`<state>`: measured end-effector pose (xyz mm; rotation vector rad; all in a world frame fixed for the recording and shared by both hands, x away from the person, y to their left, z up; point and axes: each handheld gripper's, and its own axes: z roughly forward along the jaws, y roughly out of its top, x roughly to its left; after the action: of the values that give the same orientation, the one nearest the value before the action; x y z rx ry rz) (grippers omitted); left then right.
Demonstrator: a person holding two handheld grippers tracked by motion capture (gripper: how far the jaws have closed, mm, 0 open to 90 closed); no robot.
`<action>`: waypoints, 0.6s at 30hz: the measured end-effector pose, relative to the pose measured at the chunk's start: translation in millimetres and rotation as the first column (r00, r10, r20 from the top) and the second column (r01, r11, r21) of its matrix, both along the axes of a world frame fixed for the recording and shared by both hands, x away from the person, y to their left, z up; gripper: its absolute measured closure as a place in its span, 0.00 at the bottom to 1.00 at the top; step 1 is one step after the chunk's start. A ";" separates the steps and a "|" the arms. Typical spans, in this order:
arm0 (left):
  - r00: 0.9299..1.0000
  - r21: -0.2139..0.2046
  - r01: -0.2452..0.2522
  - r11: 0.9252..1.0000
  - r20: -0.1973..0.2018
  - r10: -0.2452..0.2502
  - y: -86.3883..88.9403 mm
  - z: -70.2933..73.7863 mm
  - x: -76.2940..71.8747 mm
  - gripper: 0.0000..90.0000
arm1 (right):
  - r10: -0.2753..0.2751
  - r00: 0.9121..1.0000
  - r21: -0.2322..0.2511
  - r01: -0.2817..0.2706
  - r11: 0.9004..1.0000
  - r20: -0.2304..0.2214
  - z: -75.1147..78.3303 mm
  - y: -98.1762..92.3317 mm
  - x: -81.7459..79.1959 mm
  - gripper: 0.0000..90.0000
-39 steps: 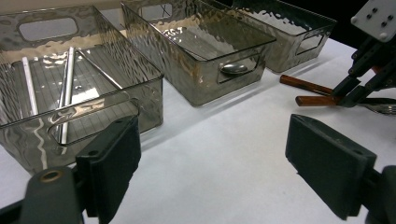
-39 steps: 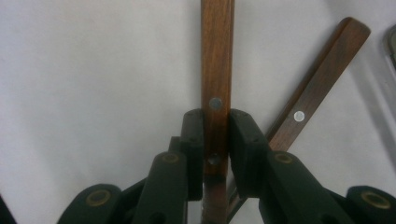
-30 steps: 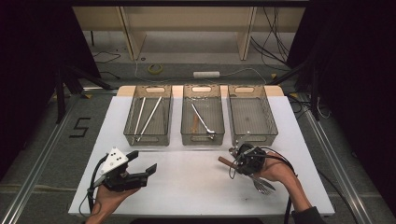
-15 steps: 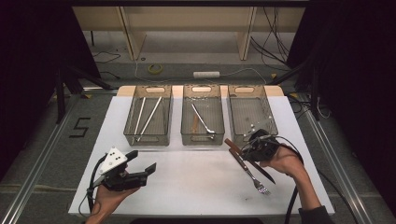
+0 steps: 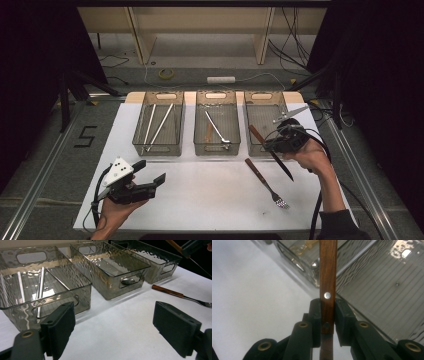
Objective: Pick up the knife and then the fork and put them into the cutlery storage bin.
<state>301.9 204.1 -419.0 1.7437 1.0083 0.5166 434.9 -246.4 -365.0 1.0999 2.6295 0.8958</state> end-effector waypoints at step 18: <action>1.000 -0.003 0.000 1.000 0.002 0.000 0.3 0.0 0.1 0.20 | -0.065 0.997 0.073 0.063 0.995 0.030 22.8 -0.4 31.6 0.86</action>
<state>301.9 204.4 -419.0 1.7401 1.0077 0.5161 466.5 -246.8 -342.3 1.1695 2.5388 0.9941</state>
